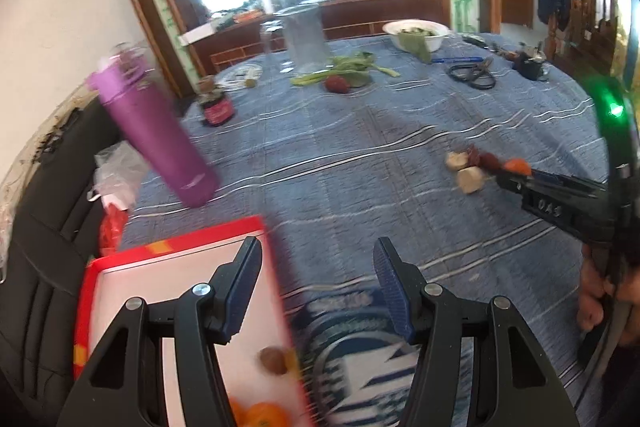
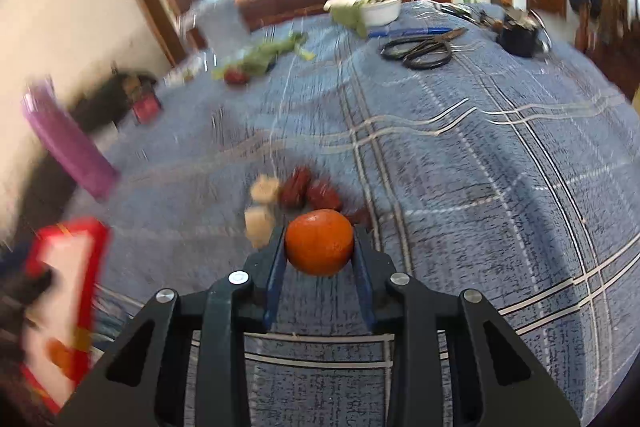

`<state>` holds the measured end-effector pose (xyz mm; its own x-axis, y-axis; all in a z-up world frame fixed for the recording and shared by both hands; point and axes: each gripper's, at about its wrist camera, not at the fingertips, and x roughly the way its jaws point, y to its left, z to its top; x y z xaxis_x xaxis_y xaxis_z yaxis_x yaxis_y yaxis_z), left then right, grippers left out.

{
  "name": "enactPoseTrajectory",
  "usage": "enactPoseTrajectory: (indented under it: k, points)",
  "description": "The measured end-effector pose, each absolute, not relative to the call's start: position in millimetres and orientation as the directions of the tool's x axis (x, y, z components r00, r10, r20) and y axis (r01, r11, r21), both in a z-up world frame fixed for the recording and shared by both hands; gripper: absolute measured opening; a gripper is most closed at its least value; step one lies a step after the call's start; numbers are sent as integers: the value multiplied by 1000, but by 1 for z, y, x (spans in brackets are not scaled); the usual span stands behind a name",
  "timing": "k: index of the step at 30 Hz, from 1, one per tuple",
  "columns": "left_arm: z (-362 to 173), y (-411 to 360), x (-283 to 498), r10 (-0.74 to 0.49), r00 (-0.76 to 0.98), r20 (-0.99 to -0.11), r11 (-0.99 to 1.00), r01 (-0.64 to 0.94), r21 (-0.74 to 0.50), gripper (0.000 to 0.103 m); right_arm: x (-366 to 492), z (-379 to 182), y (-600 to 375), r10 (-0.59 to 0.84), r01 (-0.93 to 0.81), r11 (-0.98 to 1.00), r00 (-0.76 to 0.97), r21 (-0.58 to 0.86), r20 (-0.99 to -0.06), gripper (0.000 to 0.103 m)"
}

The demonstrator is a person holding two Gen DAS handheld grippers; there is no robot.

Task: Organize fruits
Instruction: 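Grasp a mandarin with the right tool while the left tool reaches a yam chunk, then carry the mandarin and yam chunk into the tray and open both tools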

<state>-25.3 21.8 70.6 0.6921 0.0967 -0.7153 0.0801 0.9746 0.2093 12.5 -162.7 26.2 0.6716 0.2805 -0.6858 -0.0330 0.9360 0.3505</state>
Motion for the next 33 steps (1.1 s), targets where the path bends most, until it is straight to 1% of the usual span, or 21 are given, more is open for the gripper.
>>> enactPoseTrajectory:
  k: [2,6,12,14,15,16,18,19,20,21,27,33]
  points:
    - [65,3,-13,75,682,-727,974,106,199,58,9,34,-181,310,-2,900,705,436,-638,33]
    - [51,-31,13,2,647,-762,978,159,138,58,2,47,-209,266,73,867,770,493,-581,34]
    - [25,-73,52,-22,596,-803,980,171,100,58,5,45,-236,257,146,819,771,555,-583,34]
    - [14,-82,64,-1,576,-817,982,156,109,57,4,47,-238,262,144,812,776,566,-573,33]
    - [10,-83,68,1,565,-825,984,147,101,56,3,47,-239,267,140,809,778,570,-569,33]
    - [7,-84,70,-3,554,-833,986,141,90,49,2,47,-239,270,136,808,780,573,-565,33]
    - [1,-87,77,-8,547,-837,987,136,80,44,3,48,-237,283,121,811,776,573,-563,33]
    - [1,-89,78,-8,559,-829,987,138,83,36,4,48,-235,289,115,812,773,572,-565,33]
    - [1,-90,79,-25,557,-830,987,147,68,31,5,47,-233,292,109,815,770,568,-567,33]
    - [1,-90,81,-45,551,-833,987,153,48,21,5,47,-231,294,104,821,766,561,-572,33]
    - [6,-84,70,-56,564,-824,983,176,53,21,3,47,-230,276,97,836,777,540,-566,33]
    - [45,-60,32,-56,643,-764,982,172,72,21,1,51,-224,260,70,860,792,506,-553,34]
